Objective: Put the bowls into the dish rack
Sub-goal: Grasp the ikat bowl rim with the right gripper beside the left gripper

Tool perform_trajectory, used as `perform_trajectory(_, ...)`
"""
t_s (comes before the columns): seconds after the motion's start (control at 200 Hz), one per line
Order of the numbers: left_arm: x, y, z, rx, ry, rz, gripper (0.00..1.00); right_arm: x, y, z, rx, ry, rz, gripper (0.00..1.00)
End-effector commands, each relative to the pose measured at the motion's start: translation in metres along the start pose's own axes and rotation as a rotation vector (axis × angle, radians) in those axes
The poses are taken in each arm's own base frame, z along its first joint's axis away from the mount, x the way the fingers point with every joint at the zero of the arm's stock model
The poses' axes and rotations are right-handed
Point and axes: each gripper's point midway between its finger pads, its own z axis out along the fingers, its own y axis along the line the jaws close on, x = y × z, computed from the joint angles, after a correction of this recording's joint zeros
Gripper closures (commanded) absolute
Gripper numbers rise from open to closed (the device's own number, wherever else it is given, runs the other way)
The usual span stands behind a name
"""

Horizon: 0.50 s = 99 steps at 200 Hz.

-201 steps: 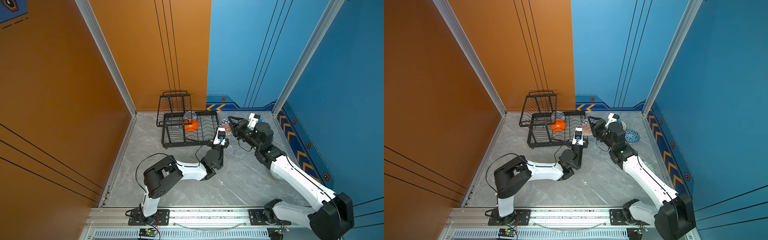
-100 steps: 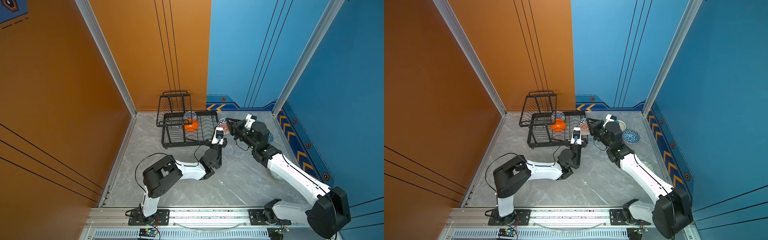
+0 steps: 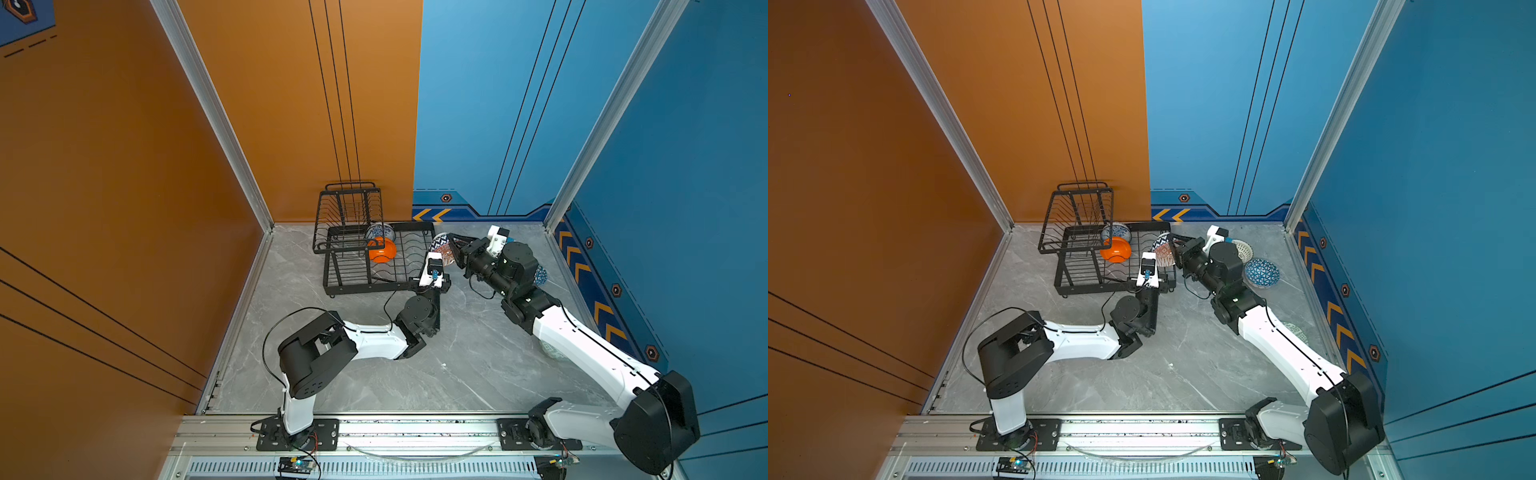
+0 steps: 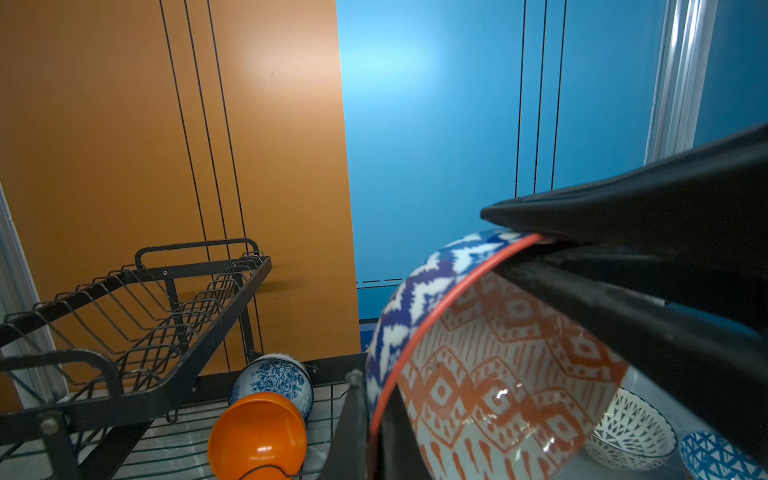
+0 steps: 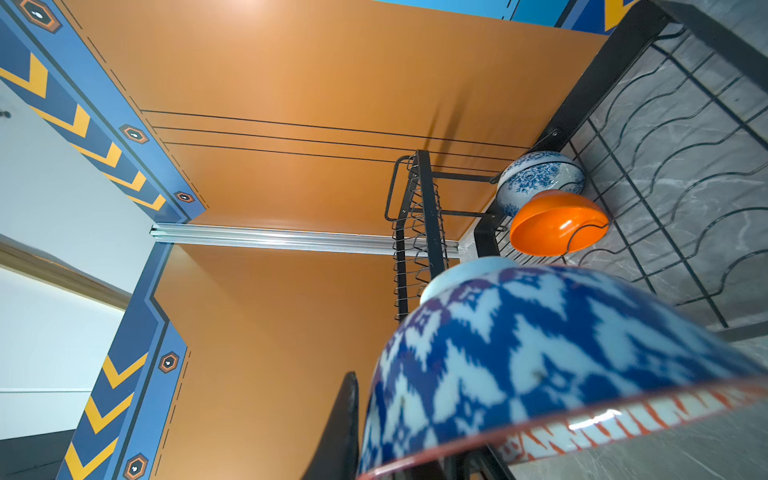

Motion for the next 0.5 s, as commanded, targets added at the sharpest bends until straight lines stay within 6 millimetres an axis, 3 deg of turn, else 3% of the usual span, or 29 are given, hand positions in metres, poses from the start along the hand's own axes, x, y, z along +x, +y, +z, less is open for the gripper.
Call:
perform_trajectory(0.0,-0.042,0.012,-0.003,-0.006,-0.082,-0.087,1.00,-0.018,0.007,-0.003,-0.005,-0.072,-0.120,1.00)
perform_trajectory(0.2,-0.040,0.011,-0.003,-0.005,-0.080,-0.077,0.99,-0.014,0.011,-0.003,-0.042,-0.061,-0.109,1.00)
perform_trajectory(0.385,-0.037,0.007,-0.002,-0.001,-0.078,-0.072,0.79,-0.016,0.028,-0.006,-0.103,-0.073,-0.105,1.00)
perform_trajectory(0.49,-0.036,0.005,-0.002,0.002,-0.077,-0.075,0.73,-0.018,0.035,-0.006,-0.119,-0.078,-0.116,1.00)
